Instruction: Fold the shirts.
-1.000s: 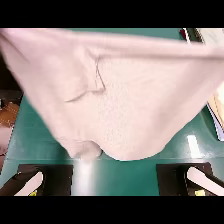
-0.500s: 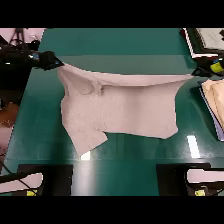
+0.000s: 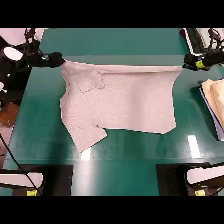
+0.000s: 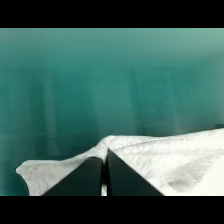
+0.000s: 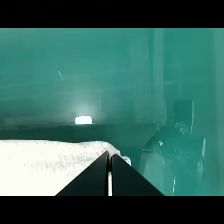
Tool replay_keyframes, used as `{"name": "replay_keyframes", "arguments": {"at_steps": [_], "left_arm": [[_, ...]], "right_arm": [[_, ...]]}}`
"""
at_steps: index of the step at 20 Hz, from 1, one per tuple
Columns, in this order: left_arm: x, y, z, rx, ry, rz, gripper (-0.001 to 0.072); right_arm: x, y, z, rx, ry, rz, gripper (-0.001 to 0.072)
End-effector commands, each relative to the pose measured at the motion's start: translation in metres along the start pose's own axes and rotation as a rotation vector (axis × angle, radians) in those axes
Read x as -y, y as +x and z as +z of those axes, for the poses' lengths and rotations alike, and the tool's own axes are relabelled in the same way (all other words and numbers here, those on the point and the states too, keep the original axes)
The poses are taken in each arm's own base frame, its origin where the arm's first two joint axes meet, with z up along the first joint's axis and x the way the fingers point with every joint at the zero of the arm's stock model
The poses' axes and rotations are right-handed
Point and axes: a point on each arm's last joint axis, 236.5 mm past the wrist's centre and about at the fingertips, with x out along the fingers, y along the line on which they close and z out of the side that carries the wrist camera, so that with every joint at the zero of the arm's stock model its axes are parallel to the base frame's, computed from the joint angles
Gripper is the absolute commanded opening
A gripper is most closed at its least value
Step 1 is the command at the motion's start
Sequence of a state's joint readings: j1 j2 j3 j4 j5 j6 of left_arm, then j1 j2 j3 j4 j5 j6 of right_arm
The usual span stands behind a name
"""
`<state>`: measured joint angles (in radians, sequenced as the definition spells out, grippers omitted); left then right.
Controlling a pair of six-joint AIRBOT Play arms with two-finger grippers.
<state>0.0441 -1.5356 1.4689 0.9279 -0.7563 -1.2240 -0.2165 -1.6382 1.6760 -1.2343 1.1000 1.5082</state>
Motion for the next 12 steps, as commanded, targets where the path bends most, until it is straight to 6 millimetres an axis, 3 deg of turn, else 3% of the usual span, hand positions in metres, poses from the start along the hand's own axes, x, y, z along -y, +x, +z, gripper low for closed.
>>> {"name": "replay_keyframes", "arguments": {"at_steps": [1, 6, 12], "left_arm": [[-0.021, 0.001, -0.032, -0.138, 0.105, 0.073, 0.0022], [-0.046, -0.026, -0.107, -0.487, 0.207, 0.143, 0.0022], [-0.053, -0.033, -0.149, -0.618, 0.169, 0.148, 0.0023]], "right_arm": [[0.001, 0.004, -0.026, -0.107, -0.048, -0.034, 0.0009], [-0.003, 0.021, -0.093, -0.329, -0.133, -0.097, 0.0009], [-0.019, 0.05, -0.141, -0.415, -0.145, -0.067, 0.0013]]}}
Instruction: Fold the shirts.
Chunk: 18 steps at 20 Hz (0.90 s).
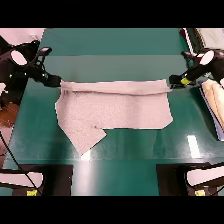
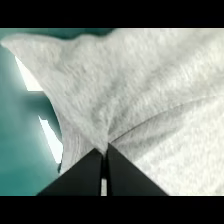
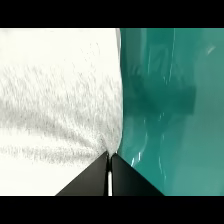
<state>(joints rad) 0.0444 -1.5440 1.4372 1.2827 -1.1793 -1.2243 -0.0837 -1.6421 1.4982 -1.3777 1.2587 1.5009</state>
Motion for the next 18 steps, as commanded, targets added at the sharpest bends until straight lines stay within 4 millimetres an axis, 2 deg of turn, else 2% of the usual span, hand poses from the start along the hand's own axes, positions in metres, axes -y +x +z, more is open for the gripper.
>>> {"name": "replay_keyframes", "arguments": {"at_steps": [1, 2, 3, 4, 5, 8, 9, 10, 12, 13, 15, 18], "left_arm": [[-0.004, 0.011, -0.03, -0.098, -0.044, 0.009, 0.0031], [-0.008, 0.012, -0.032, -0.106, -0.07, 0.028, 0.0256], [-0.011, 0.011, -0.033, -0.109, -0.102, 0.045, 0.0507], [-0.014, 0.01, -0.038, -0.13, -0.124, 0.058, 0.053], [-0.016, 0.008, -0.047, -0.168, -0.131, 0.07, 0.0529], [-0.024, -0.01, -0.081, -0.305, -0.149, 0.132, 0.0529], [-0.02, -0.018, -0.087, -0.317, -0.169, 0.132, 0.0529], [-0.013, -0.023, -0.09, -0.294, -0.195, 0.12, 0.0529], [0.014, -0.029, -0.098, -0.203, -0.266, 0.047, 0.0529], [0.029, -0.03, -0.109, -0.168, -0.31, 0.004, 0.0529], [0.055, -0.029, -0.142, -0.132, -0.387, -0.06, 0.0529], [0.074, -0.019, -0.211, -0.185, -0.508, -0.08, 0.0529]], "right_arm": [[-0.022, 0.018, -0.017, -0.045, -0.007, 0.046, 0.0015], [-0.029, 0.018, -0.017, -0.046, 0.0, 0.074, 0.0035], [-0.039, 0.018, -0.016, -0.043, 0.008, 0.108, 0.0176], [-0.047, 0.016, -0.016, -0.045, 0.021, 0.146, 0.0319], [-0.053, 0.014, -0.019, -0.056, 0.031, 0.172, 0.0333], [-0.046, -0.001, -0.033, -0.105, 0.021, 0.183, 0.0332], [-0.042, -0.011, -0.038, -0.115, 0.016, 0.186, 0.0333], [-0.038, -0.02, -0.042, -0.12, 0.009, 0.188, 0.0332], [-0.03, -0.041, -0.043, -0.088, 0.006, 0.186, 0.0332], [-0.027, -0.051, -0.04, -0.056, 0.011, 0.182, 0.0332], [-0.022, -0.068, -0.034, 0.002, 0.019, 0.174, 0.0332], [-0.021, -0.084, -0.027, 0.065, 0.017, 0.165, 0.0331]]}}
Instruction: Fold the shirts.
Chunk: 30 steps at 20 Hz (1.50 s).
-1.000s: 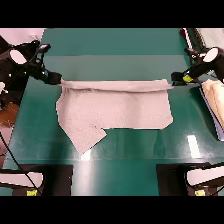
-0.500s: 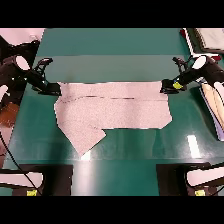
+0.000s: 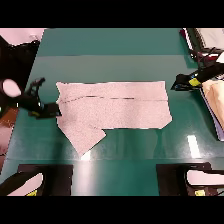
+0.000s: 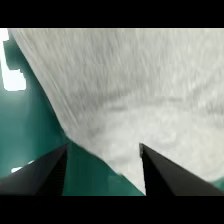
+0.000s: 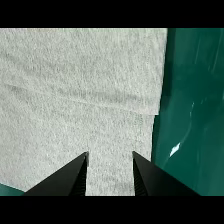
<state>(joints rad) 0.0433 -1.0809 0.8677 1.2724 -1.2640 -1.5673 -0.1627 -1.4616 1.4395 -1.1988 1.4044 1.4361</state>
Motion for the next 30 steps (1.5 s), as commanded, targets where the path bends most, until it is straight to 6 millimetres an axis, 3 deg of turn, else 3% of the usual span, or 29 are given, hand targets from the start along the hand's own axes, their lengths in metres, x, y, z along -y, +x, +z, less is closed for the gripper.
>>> {"name": "replay_keyframes", "arguments": {"at_steps": [1, 4, 7, 14, 19, 20, 21, 24, 25, 26, 30], "left_arm": [[0.003, 0.027, -0.072, -0.032, -0.164, -0.069, 0.0529], [0.01, 0.042, -0.105, -0.077, -0.232, -0.127, 0.0529], [0.012, 0.054, -0.113, -0.081, -0.269, -0.15, 0.0529], [0.012, 0.063, -0.077, 0.086, -0.352, -0.196, 0.0529], [0.012, 0.062, -0.068, 0.126, -0.363, -0.205, 0.0528], [0.013, 0.061, -0.064, 0.14, -0.368, -0.21, 0.0479], [0.014, 0.061, -0.063, 0.143, -0.372, -0.219, 0.0377], [0.019, 0.06, -0.061, 0.151, -0.364, -0.239, 0.0352], [0.019, 0.059, -0.061, 0.15, -0.355, -0.24, 0.0089], [0.023, 0.058, -0.06, 0.154, -0.321, -0.254, 0.0022], [0.037, 0.051, -0.063, 0.133, -0.251, -0.301, 0.0022]], "right_arm": [[-0.002, -0.02, 0.005, 0.061, -0.01, -0.005, 0.0332], [-0.006, -0.019, 0.005, 0.06, -0.021, -0.003, 0.0332], [-0.009, -0.018, 0.004, 0.058, -0.027, -0.001, 0.0332], [-0.009, -0.018, 0.002, 0.05, -0.027, 0.0, 0.0331], [-0.009, -0.018, 0.002, 0.049, -0.027, 0.0, 0.0332], [-0.009, -0.018, 0.001, 0.044, -0.027, 0.001, 0.0331], [-0.01, -0.018, -0.001, 0.034, -0.027, 0.001, 0.0331], [-0.009, -0.018, -0.007, 0.011, -0.025, 0.003, 0.0332], [-0.009, -0.018, -0.01, -0.002, -0.026, 0.004, 0.0332], [-0.01, -0.018, -0.013, -0.015, -0.026, 0.005, 0.0331], [-0.005, -0.011, -0.039, -0.105, -0.007, 0.007, 0.0331]]}}
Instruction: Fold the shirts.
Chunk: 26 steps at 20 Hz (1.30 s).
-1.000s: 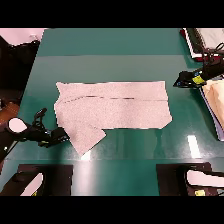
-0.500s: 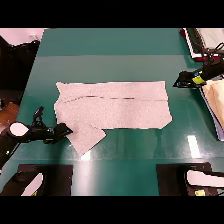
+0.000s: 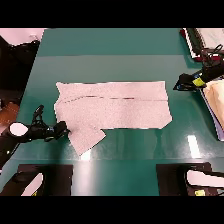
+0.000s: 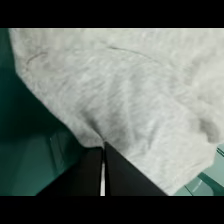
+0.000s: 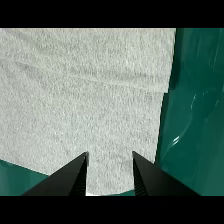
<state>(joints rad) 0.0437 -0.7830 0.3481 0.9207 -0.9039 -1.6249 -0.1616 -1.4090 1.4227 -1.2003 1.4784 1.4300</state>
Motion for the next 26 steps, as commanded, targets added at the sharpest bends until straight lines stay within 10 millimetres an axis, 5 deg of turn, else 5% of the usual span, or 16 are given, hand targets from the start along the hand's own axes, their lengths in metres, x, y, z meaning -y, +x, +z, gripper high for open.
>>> {"name": "replay_keyframes", "arguments": {"at_steps": [1, 7, 10, 21, 23, 25, 26], "left_arm": [[0.013, -0.005, -0.009, -0.048, 0.081, -0.04, 0.0022], [0.024, -0.013, -0.013, -0.084, 0.169, -0.059, 0.0021], [0.024, -0.013, -0.013, -0.082, 0.168, -0.059, 0.0022], [0.024, -0.013, -0.014, -0.087, 0.169, -0.059, 0.0022], [0.024, -0.013, -0.017, -0.1, 0.169, -0.059, 0.0022], [0.023, -0.014, -0.02, -0.114, 0.17, -0.06, 0.0022], [0.023, -0.014, -0.023, -0.128, 0.171, -0.06, 0.0022]], "right_arm": [[0.008, 0.011, -0.032, -0.091, 0.038, 0.006, 0.0331], [0.029, 0.057, -0.13, -0.21, 0.242, 0.071, 0.0332], [0.027, 0.079, -0.151, -0.174, 0.292, 0.087, 0.0332], [0.029, 0.116, -0.148, -0.114, 0.401, 0.132, 0.0329], [0.032, 0.116, -0.144, -0.09, 0.386, 0.125, 0.021], [0.033, 0.11, -0.135, -0.039, 0.35, 0.115, 0.0012], [0.033, 0.104, -0.131, -0.01, 0.336, 0.109, 0.0013]]}}
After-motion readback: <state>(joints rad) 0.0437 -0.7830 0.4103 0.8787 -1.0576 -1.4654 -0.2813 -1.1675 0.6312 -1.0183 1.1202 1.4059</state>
